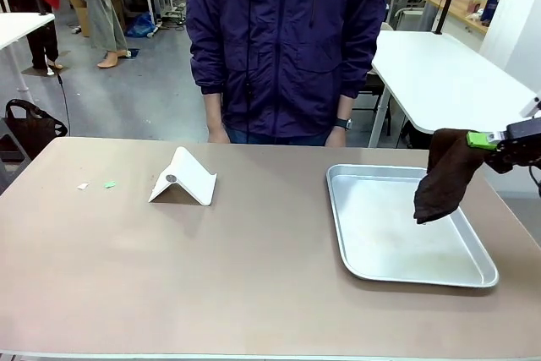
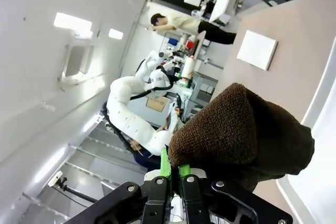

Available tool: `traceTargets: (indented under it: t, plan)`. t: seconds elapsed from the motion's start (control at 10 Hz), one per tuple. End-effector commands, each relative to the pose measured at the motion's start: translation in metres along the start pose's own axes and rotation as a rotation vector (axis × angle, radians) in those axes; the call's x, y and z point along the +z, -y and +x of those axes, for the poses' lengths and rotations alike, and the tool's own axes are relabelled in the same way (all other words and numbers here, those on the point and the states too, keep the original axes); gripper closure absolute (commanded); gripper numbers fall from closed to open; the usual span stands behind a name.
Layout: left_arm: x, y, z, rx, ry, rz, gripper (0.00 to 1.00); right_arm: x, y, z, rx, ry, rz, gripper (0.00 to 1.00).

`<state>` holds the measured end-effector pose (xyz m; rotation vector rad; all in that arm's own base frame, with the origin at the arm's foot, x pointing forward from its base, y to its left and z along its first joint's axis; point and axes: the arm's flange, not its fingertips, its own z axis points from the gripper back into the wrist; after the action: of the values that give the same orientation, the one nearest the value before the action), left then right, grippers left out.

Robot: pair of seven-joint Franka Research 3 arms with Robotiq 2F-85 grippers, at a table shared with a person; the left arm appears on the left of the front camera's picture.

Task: Clean the surface of the table.
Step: Clean the area not pointed to by the person, then return the Lint Roller and towel to their original positions.

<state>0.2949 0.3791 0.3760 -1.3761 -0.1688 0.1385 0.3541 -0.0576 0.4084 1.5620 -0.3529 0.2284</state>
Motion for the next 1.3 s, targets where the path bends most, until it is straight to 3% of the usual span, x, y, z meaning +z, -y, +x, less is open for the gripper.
traceTargets:
  t: [0.0, 1.2]
  plan:
    - [-0.0019, 0.005, -0.0016, 0.008, 0.006, -0.005, 0.82, 0.0045, -0.0056, 0.0001, 0.008, 0.007, 0.013, 0.93]
    - [-0.0019, 0.005, -0.0016, 0.008, 0.006, -0.005, 0.82, 0.0045, -0.0056, 0.0001, 0.008, 0.007, 0.013, 0.93]
